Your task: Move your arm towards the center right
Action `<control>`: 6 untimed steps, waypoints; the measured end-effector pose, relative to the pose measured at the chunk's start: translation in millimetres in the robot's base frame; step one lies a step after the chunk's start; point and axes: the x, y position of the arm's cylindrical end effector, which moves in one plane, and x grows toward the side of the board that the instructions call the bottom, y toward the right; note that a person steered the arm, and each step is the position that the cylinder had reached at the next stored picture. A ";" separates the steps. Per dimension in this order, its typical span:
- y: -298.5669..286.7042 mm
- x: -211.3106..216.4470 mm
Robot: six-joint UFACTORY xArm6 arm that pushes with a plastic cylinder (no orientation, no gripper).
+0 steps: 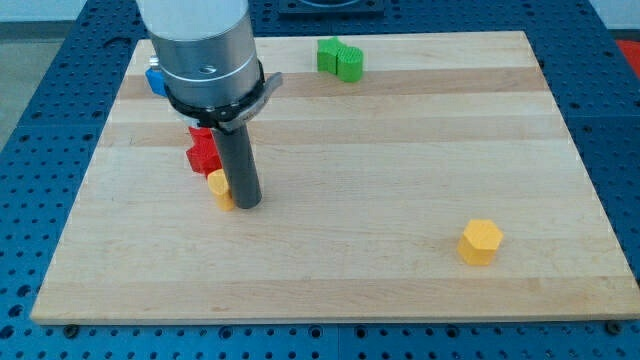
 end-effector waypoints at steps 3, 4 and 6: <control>14.3 8.5; 113.9 24.4; 213.5 -2.6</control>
